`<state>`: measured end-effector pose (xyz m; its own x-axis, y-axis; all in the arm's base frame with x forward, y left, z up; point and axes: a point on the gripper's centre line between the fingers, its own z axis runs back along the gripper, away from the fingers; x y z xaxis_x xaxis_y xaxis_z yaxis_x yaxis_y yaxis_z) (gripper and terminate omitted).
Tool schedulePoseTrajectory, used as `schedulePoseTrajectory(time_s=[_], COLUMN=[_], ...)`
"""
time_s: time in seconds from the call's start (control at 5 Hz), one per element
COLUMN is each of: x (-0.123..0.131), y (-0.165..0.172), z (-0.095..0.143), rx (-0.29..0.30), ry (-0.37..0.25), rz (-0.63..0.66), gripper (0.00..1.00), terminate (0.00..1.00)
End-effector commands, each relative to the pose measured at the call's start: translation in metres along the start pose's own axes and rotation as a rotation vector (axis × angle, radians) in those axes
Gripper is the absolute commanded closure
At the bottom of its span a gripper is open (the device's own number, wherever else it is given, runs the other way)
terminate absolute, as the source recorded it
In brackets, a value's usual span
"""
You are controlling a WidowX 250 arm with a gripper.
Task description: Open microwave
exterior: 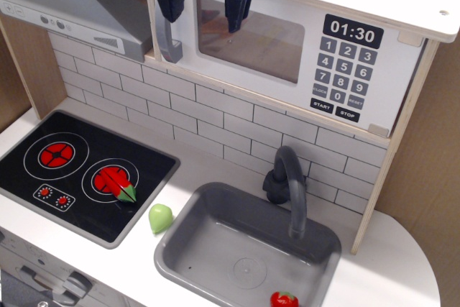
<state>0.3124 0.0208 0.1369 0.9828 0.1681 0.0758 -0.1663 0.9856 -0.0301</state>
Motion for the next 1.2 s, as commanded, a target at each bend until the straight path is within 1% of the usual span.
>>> schedulePoseTrajectory(time_s=[0.0,0.2,0.4,0.6,0.8,1.0], x=[0.0,0.008,0.016,0.02,0.028,0.033], y=[0.0,0.028,0.055,0.071,0.077,0.07], z=[0.0,0.002,-0.011,-0.014,-0.022,-0.026], rx=[0.0,-0.019,0.019,0.027,0.024,0.021], ry=[0.0,-0.026,-0.027,-0.079,-0.086,-0.126], rz=[0.0,-0.049,-0.071,-0.066,-0.073,-0.103], gripper=[0.0,0.0,0.0,0.0,0.0,0.0], terminate=[0.0,0.0,0.0,0.0,0.0,0.0])
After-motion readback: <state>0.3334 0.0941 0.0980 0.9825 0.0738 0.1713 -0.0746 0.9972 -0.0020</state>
